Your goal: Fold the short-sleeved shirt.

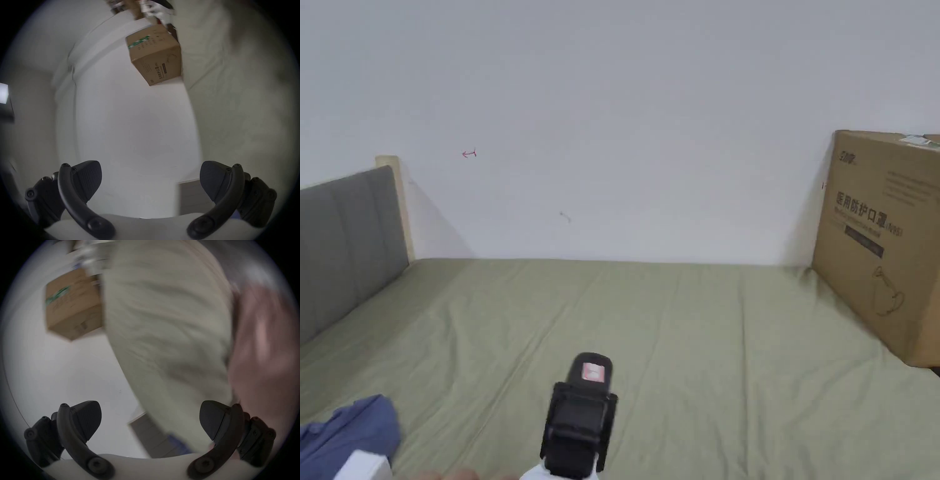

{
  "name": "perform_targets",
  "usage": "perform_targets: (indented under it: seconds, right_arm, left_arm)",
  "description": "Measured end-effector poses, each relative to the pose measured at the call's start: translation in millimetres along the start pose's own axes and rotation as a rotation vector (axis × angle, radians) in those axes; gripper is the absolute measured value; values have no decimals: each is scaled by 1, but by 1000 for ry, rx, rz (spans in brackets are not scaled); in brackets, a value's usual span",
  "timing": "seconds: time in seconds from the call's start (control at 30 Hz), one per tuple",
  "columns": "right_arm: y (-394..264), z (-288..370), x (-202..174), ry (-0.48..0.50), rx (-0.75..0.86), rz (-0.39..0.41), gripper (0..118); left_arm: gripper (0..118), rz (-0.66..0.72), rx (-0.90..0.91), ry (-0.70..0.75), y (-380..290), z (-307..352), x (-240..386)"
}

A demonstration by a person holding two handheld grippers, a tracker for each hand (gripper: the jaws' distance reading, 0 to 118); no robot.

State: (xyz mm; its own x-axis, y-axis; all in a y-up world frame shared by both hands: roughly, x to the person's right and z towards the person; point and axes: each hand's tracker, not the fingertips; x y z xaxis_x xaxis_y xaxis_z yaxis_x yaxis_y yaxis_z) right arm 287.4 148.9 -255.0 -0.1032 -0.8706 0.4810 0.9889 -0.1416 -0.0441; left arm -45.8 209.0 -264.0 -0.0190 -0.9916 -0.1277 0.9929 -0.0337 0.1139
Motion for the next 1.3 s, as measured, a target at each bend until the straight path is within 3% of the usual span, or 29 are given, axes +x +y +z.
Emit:
perform_targets:
  seconds: [0.1,0.17,0.23,0.27,0.3,0.33,0.37,0.43,0.5,0.53,0.67,0.9,1.07,1.3]
  right_arm:
    - [-4,8,-42,171,136,459,118]
    - [-25,18,-79,227,207,874,118]
    - [-58,28,-93,226,390,1329,118]
    - [-72,32,-93,245,480,1524,118]
    - [-86,35,-89,257,565,1687,118]
    - [-98,37,-83,256,649,1787,118]
    - [-106,39,-79,249,692,1798,118]
    - [-103,42,-74,287,577,1658,118]
    - [-104,42,-74,307,464,1581,118]
    - [-99,41,-74,272,476,1572,118]
    - [-99,38,-67,258,486,1575,118]
    - [-99,46,-64,279,540,1558,118]
    - [-104,46,-59,261,553,1598,118]
    - [-106,50,-52,279,602,1674,118]
  left_arm:
    - [118,682,-120,-81,-11,-9,-37]
    - [118,1198,-188,-199,-39,-15,-50]
    - [118,1680,-113,-205,-74,-6,-45]
    - [118,1780,-130,-137,-79,0,-38]
    - [118,1794,-167,-65,-81,6,-36]
    - [118,1750,-212,9,-83,8,-33]
    - [118,1645,-236,84,-80,12,-32]
    - [118,1497,-222,168,-75,19,-32]
    - [118,1474,-208,218,-72,25,-34]
    - [118,1507,-216,196,-74,26,-37]
    - [118,1669,-222,133,-83,24,-41]
    - [118,1664,-203,95,-79,25,-40]
    - [118,1564,-197,66,-65,27,-40]
    - [118,1584,-205,27,-64,25,-37]
